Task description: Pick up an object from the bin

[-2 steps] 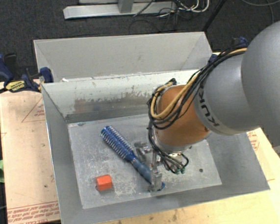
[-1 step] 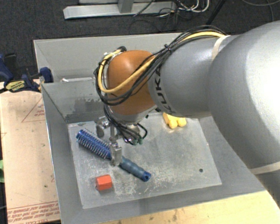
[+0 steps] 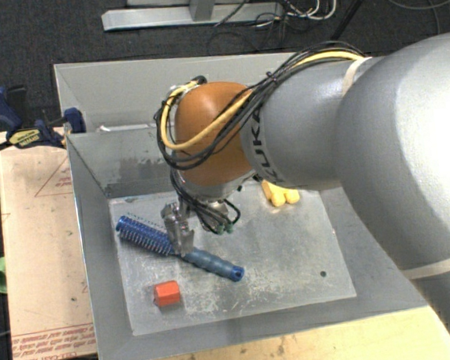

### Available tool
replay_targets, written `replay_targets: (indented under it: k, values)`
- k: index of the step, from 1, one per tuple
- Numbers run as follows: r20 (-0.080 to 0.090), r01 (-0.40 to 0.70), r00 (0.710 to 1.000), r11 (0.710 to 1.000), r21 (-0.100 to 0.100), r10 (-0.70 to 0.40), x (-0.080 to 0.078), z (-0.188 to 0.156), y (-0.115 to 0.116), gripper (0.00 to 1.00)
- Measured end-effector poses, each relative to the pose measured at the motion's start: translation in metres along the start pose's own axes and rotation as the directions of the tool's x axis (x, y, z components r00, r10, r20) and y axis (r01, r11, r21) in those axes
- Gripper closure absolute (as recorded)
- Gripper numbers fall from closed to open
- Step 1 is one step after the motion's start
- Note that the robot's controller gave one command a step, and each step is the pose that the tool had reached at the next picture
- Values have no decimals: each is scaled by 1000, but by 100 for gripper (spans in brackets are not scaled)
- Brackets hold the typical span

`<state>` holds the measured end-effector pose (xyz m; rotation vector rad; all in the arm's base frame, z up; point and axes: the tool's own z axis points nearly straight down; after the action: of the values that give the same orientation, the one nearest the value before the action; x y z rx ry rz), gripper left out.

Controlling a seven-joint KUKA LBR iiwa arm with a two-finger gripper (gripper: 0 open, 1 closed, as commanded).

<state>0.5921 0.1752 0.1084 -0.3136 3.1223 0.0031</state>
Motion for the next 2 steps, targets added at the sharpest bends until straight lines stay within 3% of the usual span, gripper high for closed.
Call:
replay_targets:
  k: [1, 2]
  values:
    - [-1, -1, 1000, 1000, 0, 1, 0, 1, 0, 0]
    - [0, -1, 1000, 1000, 0, 1, 0, 1, 0, 100]
